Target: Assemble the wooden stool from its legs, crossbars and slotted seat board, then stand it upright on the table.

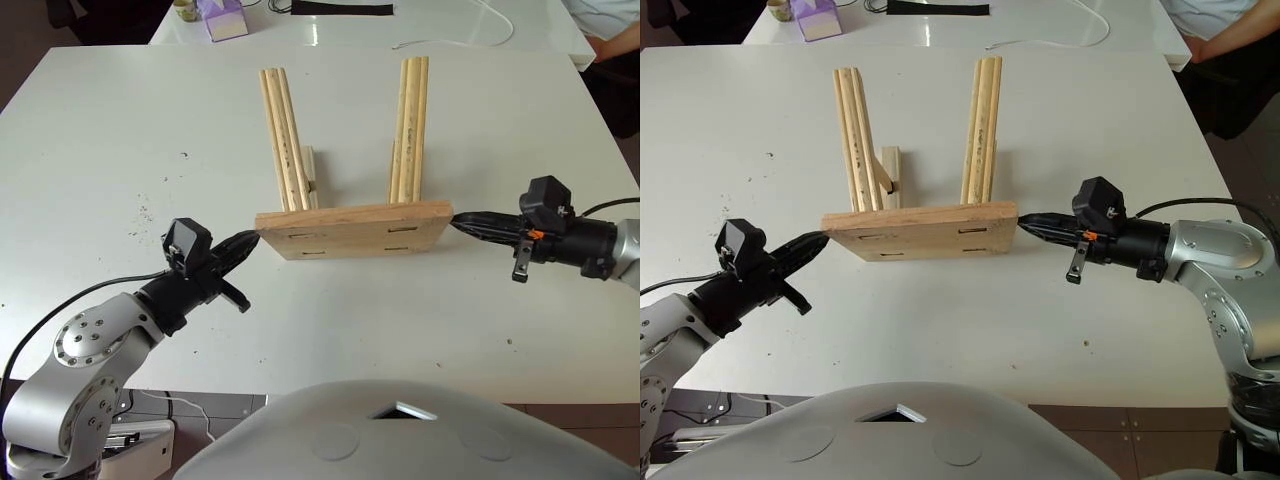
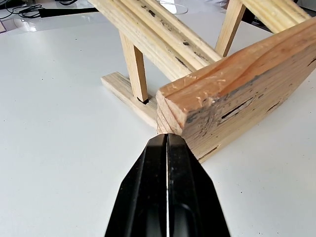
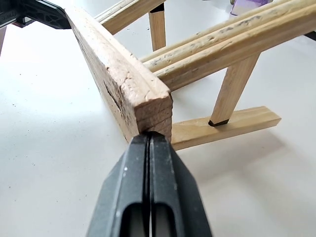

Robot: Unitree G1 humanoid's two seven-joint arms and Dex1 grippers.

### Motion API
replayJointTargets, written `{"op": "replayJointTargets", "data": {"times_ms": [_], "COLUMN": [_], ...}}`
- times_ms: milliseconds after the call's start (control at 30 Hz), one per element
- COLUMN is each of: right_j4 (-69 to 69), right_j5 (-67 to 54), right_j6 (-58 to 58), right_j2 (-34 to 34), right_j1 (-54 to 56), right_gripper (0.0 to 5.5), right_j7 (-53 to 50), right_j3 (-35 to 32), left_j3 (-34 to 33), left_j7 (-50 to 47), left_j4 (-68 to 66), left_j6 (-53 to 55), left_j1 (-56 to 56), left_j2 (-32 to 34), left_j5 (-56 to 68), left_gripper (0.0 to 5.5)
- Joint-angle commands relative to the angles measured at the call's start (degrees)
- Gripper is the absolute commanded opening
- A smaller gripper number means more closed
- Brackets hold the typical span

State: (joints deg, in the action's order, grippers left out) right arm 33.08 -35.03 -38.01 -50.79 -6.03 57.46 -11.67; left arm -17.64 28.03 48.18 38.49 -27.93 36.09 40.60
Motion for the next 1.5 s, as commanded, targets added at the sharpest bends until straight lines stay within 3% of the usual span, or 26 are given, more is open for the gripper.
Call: {"op": "replayJointTargets", "data": {"times_ms": [33, 300, 433, 567, 933, 1233, 1500], "right_j4": [-2.5, -13.4, -17.4, -19.9, -22.4, -27.4, -32.5], "right_j5": [3.0, 12.0, 17.1, 19.2, 20.2, 21.2, 22.5], "right_j6": [5.8, 16.9, 22.1, 22.8, 24.1, 24.3, 26.4], "right_j2": [-0.7, -4.4, -2.8, -0.5, 0.3, 5.6, 7.9], "right_j1": [-3.5, -4.4, -2.7, 1.4, 5.6, 11.9, 15.1], "right_gripper": [0.0, 0.0, 0.5, 1.05, 2.69, 2.69, 2.69], "right_j7": [4.0, 8.3, 9.7, 7.7, 9.8, 10.5, 11.9], "right_j3": [2.8, 3.9, 10.8, 13.5, 17.2, 22.6, 24.5], "left_j3": [1.5, -5.6, 1.9, 8.8, 12.9, 21.2, 24.5], "left_j7": [4.2, 14.0, 18.1, 22.5, 29.3, 38.3, 41.4], "left_j4": [-2.6, -16.6, -25.1, -29.7, -42.5, -51.8, -56.8], "left_j6": [-2.6, -12.2, -18.8, -26.5, -39.9, -45.1, -46.6], "left_j1": [-2.7, -6.4, -2.9, 3.0, 14.8, 26.0, 33.4], "left_j2": [0.7, 5.9, 8.1, 9.3, 9.6, 8.1, 5.3], "left_j5": [-2.0, -10.0, -18.0, -24.2, -27.9, -30.4, -30.0], "left_gripper": [0.01, 0.01, 0.53, 1.11, 2.68, 2.68, 2.68]}}
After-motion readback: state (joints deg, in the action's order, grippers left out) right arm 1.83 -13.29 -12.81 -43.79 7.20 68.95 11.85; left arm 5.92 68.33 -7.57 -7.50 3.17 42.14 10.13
